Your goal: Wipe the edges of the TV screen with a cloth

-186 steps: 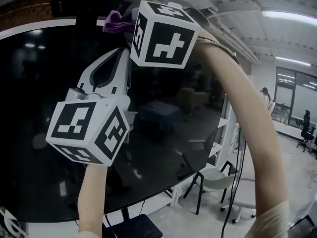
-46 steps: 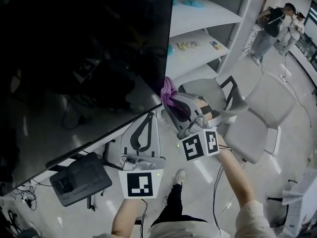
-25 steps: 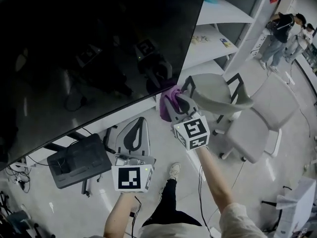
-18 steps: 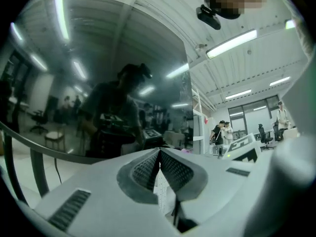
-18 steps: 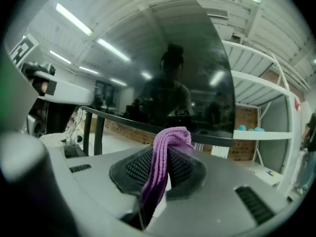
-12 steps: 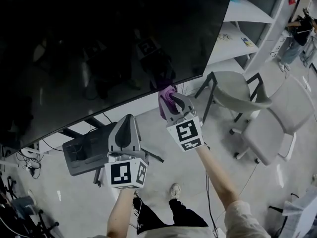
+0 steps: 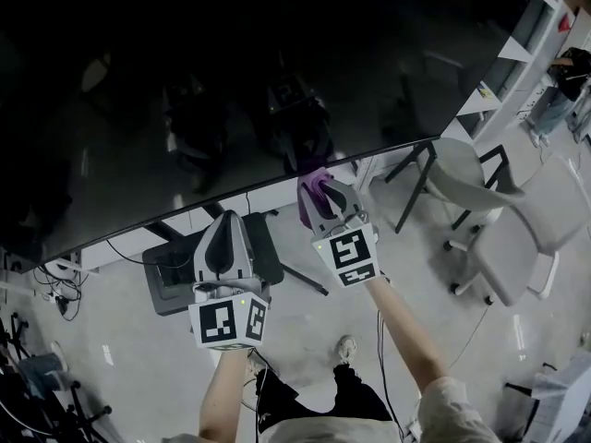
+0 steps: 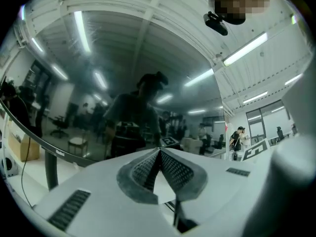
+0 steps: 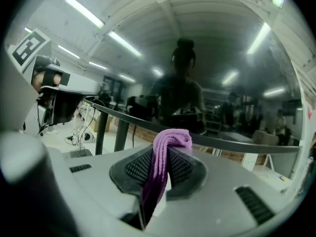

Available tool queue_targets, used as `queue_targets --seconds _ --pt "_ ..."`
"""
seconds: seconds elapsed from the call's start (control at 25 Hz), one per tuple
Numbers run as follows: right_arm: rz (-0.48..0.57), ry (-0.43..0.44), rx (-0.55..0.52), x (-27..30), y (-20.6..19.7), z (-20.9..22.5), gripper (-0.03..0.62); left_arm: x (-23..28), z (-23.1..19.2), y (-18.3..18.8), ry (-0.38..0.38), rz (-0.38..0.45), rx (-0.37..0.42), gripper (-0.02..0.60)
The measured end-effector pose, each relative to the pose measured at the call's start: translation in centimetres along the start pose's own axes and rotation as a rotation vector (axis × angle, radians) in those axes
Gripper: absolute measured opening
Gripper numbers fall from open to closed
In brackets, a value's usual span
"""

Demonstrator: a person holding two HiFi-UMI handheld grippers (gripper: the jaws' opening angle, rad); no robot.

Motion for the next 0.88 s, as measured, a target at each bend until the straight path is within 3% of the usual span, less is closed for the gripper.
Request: queue_targets --seconds 0.32,0.56,0.64,0.76,0.88 --pt "-0.019 -0.006 -0.012 3.5 2.5 -9.7 0.061 -3.3 -10.0 0.3 -0.017 0.003 0.003 0.015" --pt "-0.035 0.028 -0.037 7.8 6.6 -21.4 0.061 -8.0 -20.8 3.1 0.003 0.011 0.009 0.015" --pt "-0.042 0.013 -0.011 8.5 6.1 -21.8 0.063 -8.3 -21.4 3.4 0.011 0.008 0.029 0.015" --pt "-0.045 -0.076 0.053 8.5 5.1 -21.0 0.063 -9.4 -23.4 3.4 0.030 0.010 0.043 0.015" --pt "-0.045 -0.133 0.051 8.4 5.3 -20.7 0.063 -10.3 -26.1 4.1 0.049 0.011 0.050 0.015"
Point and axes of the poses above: the fingertips, and each gripper's own axes: x forward along the fingers, z to its right, y out of its top, the point moved 3 cm from there along -x, backward along the fingers, and after that the axes turned 7 degrees about -z, right-handed, at the moved point
